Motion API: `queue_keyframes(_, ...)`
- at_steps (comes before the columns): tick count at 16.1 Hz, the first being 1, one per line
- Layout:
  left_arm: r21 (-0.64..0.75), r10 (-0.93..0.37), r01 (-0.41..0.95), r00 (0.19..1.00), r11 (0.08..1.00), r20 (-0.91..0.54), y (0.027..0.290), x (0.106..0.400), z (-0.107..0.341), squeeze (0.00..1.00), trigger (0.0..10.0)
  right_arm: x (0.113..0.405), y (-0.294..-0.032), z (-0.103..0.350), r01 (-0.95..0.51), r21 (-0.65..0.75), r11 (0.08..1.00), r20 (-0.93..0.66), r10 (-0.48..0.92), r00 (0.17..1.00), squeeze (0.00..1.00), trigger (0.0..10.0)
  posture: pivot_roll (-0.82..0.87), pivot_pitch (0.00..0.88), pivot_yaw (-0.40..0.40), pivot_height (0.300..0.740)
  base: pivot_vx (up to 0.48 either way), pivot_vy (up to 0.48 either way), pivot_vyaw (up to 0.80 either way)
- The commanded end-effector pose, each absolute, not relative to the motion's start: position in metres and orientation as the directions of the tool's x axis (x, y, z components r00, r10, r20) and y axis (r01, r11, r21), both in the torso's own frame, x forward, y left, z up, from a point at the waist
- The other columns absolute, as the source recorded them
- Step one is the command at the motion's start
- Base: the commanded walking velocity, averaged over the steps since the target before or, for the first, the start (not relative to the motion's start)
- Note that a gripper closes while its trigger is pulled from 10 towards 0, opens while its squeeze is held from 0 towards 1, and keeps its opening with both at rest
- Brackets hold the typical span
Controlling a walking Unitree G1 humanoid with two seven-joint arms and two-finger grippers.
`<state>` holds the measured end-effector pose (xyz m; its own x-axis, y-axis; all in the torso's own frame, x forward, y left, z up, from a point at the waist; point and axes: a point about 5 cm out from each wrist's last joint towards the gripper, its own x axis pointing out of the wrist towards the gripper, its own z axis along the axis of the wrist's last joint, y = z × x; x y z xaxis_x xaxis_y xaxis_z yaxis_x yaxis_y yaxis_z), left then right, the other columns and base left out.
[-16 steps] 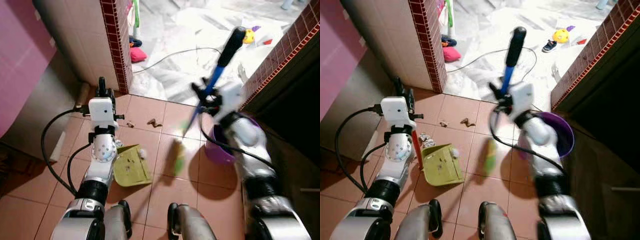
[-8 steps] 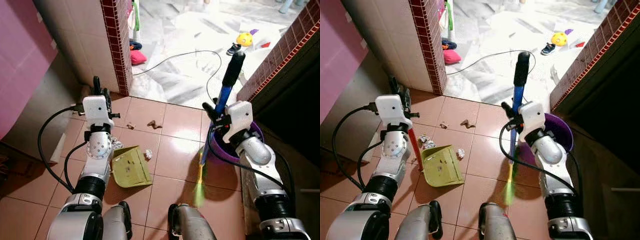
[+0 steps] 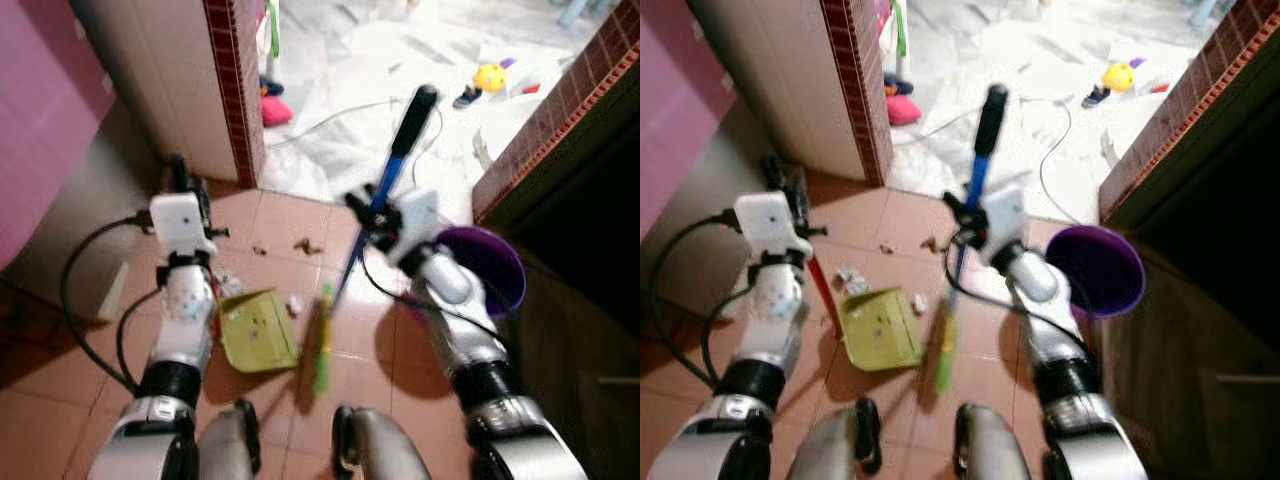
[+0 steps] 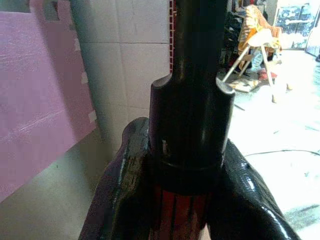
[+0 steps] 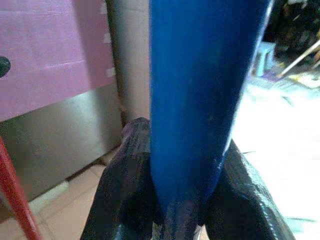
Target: Sweep floor
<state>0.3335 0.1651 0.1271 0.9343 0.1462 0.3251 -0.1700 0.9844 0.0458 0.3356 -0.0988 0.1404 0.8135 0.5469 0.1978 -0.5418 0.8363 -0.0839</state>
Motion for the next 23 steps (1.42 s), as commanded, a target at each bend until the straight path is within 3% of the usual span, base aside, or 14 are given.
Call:
queue_keyframes(1,0.023,0.178,-0.191,0.949,0.981,0.26,0.167,0.332,0.116,0.0,10.0,0.34,-0.097,0.152,-0.559,-0.1,0.823,0.252,0.565,0.786,0.0,10.0,-0.11,0.303,-0.097,0.74,0.0,0.0,0.0)
queue_keyframes(7,0.006,0.179,-0.188,0.945,0.982,0.273,0.159,0.34,0.128,0.0,10.0,0.366,-0.11,0.181,-0.527,-0.186,0.829,0.327,0.558,0.762,0.0,10.0,-0.07,0.319,-0.094,0.74,0.0,0.0,0.0)
queue_keyframes(12,0.001,0.169,-0.176,0.948,0.984,0.271,0.156,0.338,0.128,0.0,10.0,0.361,-0.061,0.187,-0.605,-0.182,0.775,0.403,0.62,0.673,0.0,10.0,-0.03,0.324,-0.099,0.74,0.0,0.0,0.0)
queue_keyframes(15,-0.005,0.167,-0.173,0.947,0.985,0.275,0.157,0.333,0.127,0.0,10.0,0.343,-0.019,0.174,-0.688,-0.057,0.723,0.434,0.639,0.635,0.0,10.0,-0.01,0.33,-0.106,0.74,0.0,0.0,0.0)
queue_keyframes(17,-0.002,0.174,-0.18,0.948,0.984,0.267,0.159,0.331,0.125,0.0,10.0,0.336,-0.004,0.173,-0.72,0.041,0.692,0.461,0.626,0.629,0.0,10.0,-0.02,0.325,-0.112,0.74,0.0,0.0,0.0)
queue_keyframes(19,-0.006,0.175,-0.18,0.949,0.984,0.263,0.158,0.333,0.126,0.0,10.0,0.341,-0.014,0.181,-0.721,0.12,0.683,0.489,0.591,0.642,0.0,10.0,-0.04,0.311,-0.115,0.74,0.0,0.0,0.0)
queue_keyframes(21,-0.009,0.175,-0.179,0.949,0.984,0.263,0.156,0.336,0.127,0.0,10.0,0.345,-0.025,0.195,-0.718,0.095,0.69,0.52,0.58,0.627,0.0,10.0,-0.06,0.294,-0.113,0.74,0.0,0.0,0.0)
queue_keyframes(23,-0.008,0.174,-0.179,0.949,0.984,0.262,0.156,0.337,0.127,0.0,10.0,0.352,-0.047,0.216,-0.652,-0.066,0.755,0.556,0.571,0.605,0.0,10.0,-0.07,0.28,-0.107,0.74,0.0,0.0,0.0)
